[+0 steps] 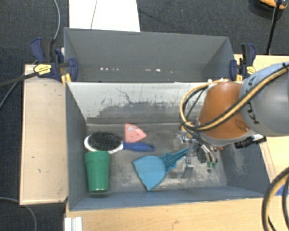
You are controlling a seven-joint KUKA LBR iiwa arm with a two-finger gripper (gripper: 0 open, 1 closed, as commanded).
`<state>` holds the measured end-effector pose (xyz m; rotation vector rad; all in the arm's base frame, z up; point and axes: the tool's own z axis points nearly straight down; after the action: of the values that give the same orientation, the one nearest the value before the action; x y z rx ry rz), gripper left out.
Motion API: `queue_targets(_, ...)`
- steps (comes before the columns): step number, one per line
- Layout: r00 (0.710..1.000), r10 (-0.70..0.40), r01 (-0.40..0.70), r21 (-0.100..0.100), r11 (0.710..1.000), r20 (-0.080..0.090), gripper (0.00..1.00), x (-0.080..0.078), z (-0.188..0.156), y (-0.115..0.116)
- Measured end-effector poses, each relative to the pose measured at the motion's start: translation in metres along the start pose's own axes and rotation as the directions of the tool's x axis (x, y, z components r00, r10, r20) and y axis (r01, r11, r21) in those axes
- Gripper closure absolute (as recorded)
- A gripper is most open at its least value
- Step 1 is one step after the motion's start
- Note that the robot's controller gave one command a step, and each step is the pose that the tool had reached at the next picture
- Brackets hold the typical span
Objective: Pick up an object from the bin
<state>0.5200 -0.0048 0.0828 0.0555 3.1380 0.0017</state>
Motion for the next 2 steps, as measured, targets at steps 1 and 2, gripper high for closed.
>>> queue_targets(1, 1.0, 0.004, -0.004, -0.001, 1.0, -0.005, 0.0, 0.012, 0.013, 0.004)
queue_targets(2, 0.999, -0.033, 0.033, 0.0, 0.999, -0.013, 0.0, 0.022, -0.019, 0.012)
